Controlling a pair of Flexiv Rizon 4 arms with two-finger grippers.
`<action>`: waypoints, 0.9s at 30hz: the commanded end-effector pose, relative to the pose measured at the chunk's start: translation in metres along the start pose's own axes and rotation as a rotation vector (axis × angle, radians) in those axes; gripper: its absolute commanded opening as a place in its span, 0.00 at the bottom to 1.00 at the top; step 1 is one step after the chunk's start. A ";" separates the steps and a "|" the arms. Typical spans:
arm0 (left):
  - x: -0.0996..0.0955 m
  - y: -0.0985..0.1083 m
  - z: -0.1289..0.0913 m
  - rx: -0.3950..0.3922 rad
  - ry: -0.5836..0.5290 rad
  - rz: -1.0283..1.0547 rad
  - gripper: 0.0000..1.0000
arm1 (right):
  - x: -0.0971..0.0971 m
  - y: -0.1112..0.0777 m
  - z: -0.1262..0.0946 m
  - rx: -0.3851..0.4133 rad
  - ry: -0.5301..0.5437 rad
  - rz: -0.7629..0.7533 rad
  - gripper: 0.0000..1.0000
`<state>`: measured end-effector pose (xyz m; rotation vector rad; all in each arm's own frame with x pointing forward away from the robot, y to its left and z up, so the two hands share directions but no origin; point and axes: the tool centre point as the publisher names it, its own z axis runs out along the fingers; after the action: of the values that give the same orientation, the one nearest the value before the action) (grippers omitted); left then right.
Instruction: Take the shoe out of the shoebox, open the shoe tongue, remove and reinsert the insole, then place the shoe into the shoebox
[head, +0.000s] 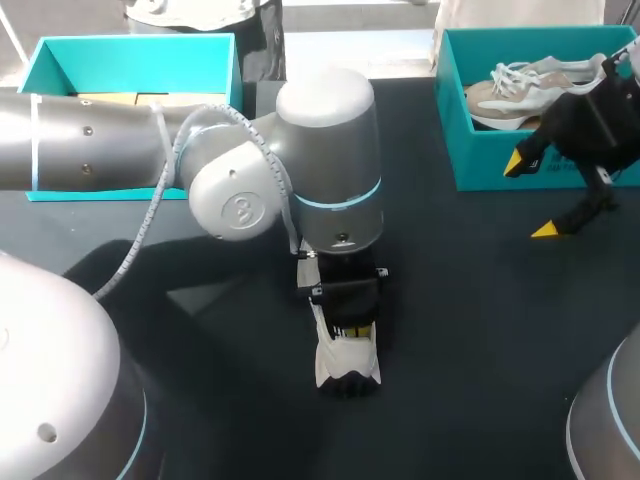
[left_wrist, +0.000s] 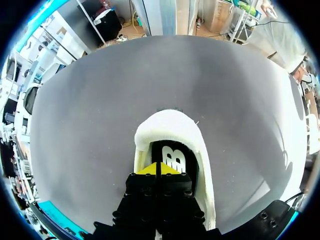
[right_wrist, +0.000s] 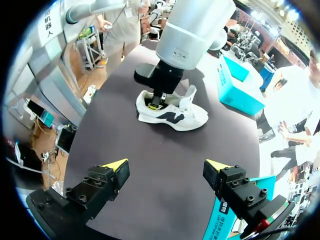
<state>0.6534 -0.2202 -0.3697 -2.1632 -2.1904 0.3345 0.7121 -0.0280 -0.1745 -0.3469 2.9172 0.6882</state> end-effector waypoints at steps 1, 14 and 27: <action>0.006 -0.007 0.002 0.017 -0.004 0.021 0.00 | -0.002 0.000 0.001 0.003 0.005 0.001 1.00; 0.008 0.002 0.046 0.040 0.046 -0.016 0.00 | -0.002 0.000 0.001 0.003 0.005 0.001 1.00; 0.020 -0.004 -0.013 -0.094 -0.010 -0.025 0.00 | -0.002 0.000 0.001 0.003 0.005 0.001 1.00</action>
<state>0.6588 -0.2169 -0.3872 -2.1497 -2.2281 0.3026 0.7122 -0.0278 -0.1743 -0.3469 2.9177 0.6875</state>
